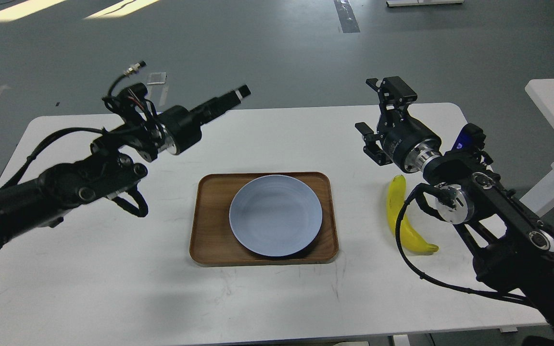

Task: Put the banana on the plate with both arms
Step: 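Release the plate and raise the left gripper away from the tray, then lower the right gripper onto the yellow banana and grasp it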

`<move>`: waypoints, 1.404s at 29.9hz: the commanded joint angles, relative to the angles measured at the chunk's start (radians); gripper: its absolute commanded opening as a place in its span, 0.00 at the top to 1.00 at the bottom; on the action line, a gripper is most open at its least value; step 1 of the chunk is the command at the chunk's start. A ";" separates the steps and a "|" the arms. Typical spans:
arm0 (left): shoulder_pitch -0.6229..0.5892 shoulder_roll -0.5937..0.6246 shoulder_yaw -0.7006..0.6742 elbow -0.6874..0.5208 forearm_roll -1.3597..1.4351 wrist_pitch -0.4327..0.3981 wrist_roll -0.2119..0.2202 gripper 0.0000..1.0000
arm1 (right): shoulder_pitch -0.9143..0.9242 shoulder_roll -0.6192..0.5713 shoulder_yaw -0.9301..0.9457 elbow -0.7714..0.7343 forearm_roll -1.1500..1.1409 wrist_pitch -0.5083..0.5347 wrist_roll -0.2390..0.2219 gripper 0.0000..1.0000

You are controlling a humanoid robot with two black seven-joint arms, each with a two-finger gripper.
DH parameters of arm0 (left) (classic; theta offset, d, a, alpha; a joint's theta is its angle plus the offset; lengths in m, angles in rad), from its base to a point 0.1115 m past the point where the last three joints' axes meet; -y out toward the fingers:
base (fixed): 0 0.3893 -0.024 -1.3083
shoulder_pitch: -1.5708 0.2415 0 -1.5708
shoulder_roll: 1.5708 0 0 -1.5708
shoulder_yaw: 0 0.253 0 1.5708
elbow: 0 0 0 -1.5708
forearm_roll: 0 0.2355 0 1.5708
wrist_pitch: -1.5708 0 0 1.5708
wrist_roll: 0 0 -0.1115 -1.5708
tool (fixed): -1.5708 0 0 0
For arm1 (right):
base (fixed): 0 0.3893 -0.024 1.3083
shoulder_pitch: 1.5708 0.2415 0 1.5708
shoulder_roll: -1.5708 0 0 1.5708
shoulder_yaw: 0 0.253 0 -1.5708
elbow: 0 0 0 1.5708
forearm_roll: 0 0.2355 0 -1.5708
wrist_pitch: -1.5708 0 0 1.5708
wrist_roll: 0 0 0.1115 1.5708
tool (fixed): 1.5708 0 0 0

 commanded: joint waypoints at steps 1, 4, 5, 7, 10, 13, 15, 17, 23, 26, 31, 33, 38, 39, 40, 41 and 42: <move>-0.006 0.016 -0.089 0.030 -0.293 -0.094 0.080 0.02 | 0.044 -0.138 -0.094 -0.001 -0.186 0.005 0.003 0.01; 0.018 0.036 -0.138 0.031 -0.519 -0.132 0.209 0.02 | 0.049 -0.238 -0.177 -0.002 -0.384 0.005 0.006 0.00; 0.050 0.051 -0.160 0.033 -0.569 -0.173 0.233 0.02 | 0.049 -0.272 -0.206 -0.001 -0.427 0.005 0.006 0.00; 0.087 0.060 -0.185 0.033 -0.599 -0.218 0.241 0.02 | 0.049 -0.305 -0.234 0.002 -0.435 0.005 0.006 0.00; 0.156 0.065 -0.245 0.033 -0.602 -0.266 0.234 0.02 | 0.035 -0.318 -0.251 0.067 -0.414 -0.017 -0.002 0.00; 0.178 0.071 -0.248 0.034 -0.602 -0.264 0.231 0.02 | 0.038 -0.332 -0.242 0.076 -0.348 0.009 -0.009 0.00; 0.184 0.089 -0.248 0.033 -0.602 -0.264 0.228 0.02 | 0.033 -0.338 -0.220 0.064 -0.207 0.040 0.003 0.00; 0.187 0.096 -0.248 0.033 -0.602 -0.263 0.229 0.02 | 0.032 -0.338 -0.225 0.044 -0.196 0.096 0.003 0.00; 0.189 0.099 -0.245 0.030 -0.601 -0.261 0.231 0.02 | 0.027 -0.353 -0.241 0.016 -0.388 0.389 -0.006 0.02; 0.189 0.099 -0.242 0.027 -0.601 -0.260 0.231 0.02 | 0.029 -0.365 -0.283 0.021 -0.535 0.416 -0.006 0.03; 0.190 0.096 -0.236 0.027 -0.599 -0.260 0.231 0.02 | 0.033 -0.367 -0.344 0.016 -0.748 0.417 -0.006 0.03; 0.193 0.096 -0.236 0.027 -0.599 -0.260 0.231 0.02 | 0.029 -0.367 -0.357 0.015 -0.773 0.416 -0.005 0.03; 0.195 0.093 -0.236 0.027 -0.599 -0.260 0.231 0.02 | 0.026 -0.356 -0.401 0.011 -0.791 0.416 -0.005 0.07; 0.195 0.093 -0.236 0.027 -0.599 -0.260 0.231 0.02 | 0.026 -0.356 -0.412 0.008 -0.793 0.417 -0.005 0.07; 0.195 0.091 -0.236 0.027 -0.598 -0.260 0.231 0.02 | 0.026 -0.355 -0.418 0.005 -0.793 0.417 -0.005 0.07; 0.195 0.091 -0.236 0.027 -0.598 -0.260 0.231 0.02 | 0.026 -0.355 -0.423 0.005 -0.793 0.417 -0.005 0.07; 0.195 0.093 -0.234 0.027 -0.598 -0.260 0.232 0.02 | 0.026 -0.350 -0.433 0.004 -0.791 0.417 -0.005 0.07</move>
